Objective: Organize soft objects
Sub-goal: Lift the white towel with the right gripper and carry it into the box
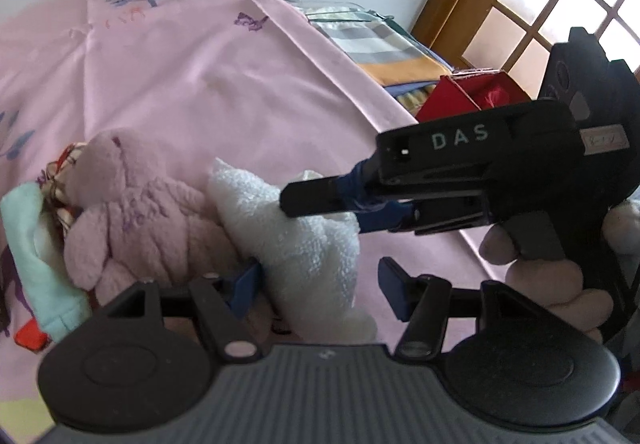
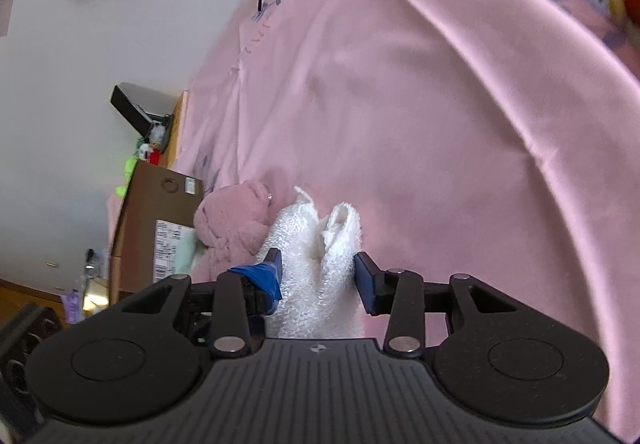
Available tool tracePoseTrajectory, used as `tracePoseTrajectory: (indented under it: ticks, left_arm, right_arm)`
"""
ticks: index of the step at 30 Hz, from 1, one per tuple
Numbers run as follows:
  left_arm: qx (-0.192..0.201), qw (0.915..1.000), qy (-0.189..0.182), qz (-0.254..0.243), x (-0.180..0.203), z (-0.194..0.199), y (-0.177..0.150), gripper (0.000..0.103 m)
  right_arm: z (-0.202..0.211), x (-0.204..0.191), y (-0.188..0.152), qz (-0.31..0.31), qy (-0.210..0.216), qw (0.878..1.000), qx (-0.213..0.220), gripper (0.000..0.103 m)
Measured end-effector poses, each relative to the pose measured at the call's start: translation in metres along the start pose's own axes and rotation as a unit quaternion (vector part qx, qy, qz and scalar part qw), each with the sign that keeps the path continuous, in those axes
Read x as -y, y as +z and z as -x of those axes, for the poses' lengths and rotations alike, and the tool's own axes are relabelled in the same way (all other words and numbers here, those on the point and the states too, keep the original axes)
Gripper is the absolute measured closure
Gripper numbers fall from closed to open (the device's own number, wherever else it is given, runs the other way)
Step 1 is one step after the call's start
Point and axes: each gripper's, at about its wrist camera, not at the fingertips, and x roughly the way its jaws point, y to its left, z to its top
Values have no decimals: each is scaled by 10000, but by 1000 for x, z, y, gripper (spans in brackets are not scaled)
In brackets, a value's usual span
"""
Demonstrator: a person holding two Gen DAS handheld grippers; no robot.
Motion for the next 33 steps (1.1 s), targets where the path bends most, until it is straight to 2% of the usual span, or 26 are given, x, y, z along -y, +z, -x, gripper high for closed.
tracePoseTrajectory:
  ticks: [7, 12, 16, 23, 30, 33]
  left_arm:
    - [51, 9999, -140, 3, 6, 5, 5, 43]
    - [324, 9988, -269, -241, 24, 19, 18, 43]
    - [665, 9967, -213, -408, 31, 38, 28, 43]
    - [1382, 9899, 243, -210, 10, 94, 37, 43]
    - [2061, 9737, 973, 9, -50, 166, 35, 43]
    - [2190, 9680, 1215, 141, -83, 192, 29, 43]
  right_arm:
    - [10, -1, 0, 141, 157, 9997, -125, 82]
    - [38, -10, 1, 334, 142, 9993, 132, 82]
    - [57, -26, 5, 563, 211, 9974, 400, 82]
    - [49, -79, 13, 1170, 663, 9891, 594, 82]
    - [2, -164, 16, 1934, 1256, 9722, 397, 82]
    - [-26, -204, 14, 2231, 1386, 9645, 269, 82]
